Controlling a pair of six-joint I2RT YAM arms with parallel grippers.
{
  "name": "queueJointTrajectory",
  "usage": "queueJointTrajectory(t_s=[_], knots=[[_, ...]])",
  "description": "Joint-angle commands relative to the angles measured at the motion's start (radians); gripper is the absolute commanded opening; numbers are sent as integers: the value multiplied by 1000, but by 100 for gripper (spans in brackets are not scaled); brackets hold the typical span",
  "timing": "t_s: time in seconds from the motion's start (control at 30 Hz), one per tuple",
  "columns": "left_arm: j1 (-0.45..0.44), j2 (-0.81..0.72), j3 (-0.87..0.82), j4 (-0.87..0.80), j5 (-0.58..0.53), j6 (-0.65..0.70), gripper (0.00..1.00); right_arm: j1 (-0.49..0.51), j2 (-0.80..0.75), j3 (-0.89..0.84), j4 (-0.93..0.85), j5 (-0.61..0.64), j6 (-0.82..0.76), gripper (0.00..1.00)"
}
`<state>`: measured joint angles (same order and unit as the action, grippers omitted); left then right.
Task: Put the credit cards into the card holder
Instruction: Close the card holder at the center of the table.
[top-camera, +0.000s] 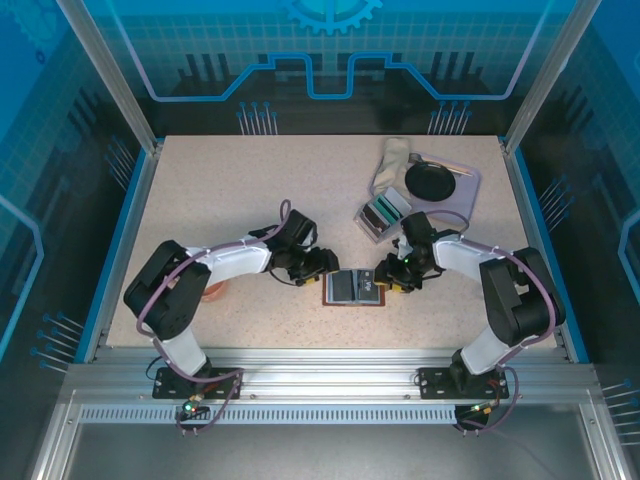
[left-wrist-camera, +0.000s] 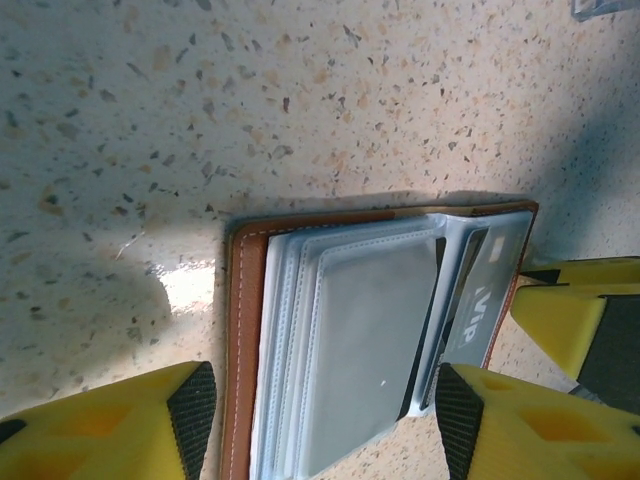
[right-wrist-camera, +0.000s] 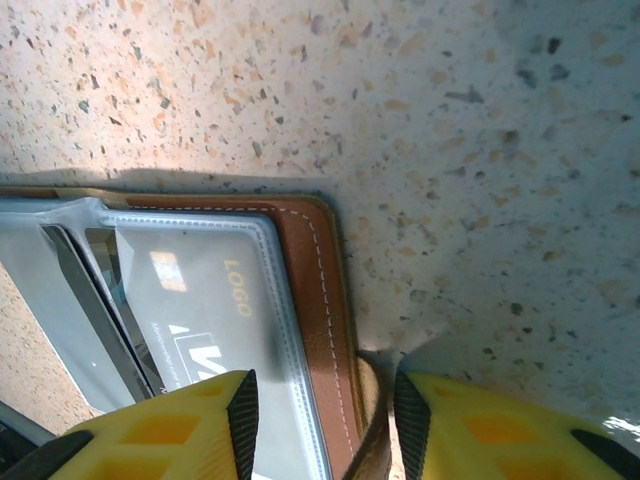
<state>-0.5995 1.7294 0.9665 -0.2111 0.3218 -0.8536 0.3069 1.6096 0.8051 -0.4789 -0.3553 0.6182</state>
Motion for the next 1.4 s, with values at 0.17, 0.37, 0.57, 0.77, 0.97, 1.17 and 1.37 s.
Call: queueJointTrajectory(t_s=[0.17,0.37,0.57,0.77,0.97,1.17,1.37], knots=[[-1,75,0,35,52,-23,63,23,43,17,-4,-25,-17,40],[-7,88,4,74,91,-29,61,26,58,20,9,-42,-19,35],[-8,60,-2,135,137,-42,54,29,73,16,29,-65,-14,28],[-7,6,-12,181,157,-74,50,31,79,20,32,-74,-14,28],[-11,-14,17,183,187,-65,38,29,79,26,41,-86,-9,28],[-22,7,84,53,144,4,16,30,52,26,36,-82,-3,29],[-23,-2,92,-12,103,34,7,28,-13,49,-55,-5,-26,37]])
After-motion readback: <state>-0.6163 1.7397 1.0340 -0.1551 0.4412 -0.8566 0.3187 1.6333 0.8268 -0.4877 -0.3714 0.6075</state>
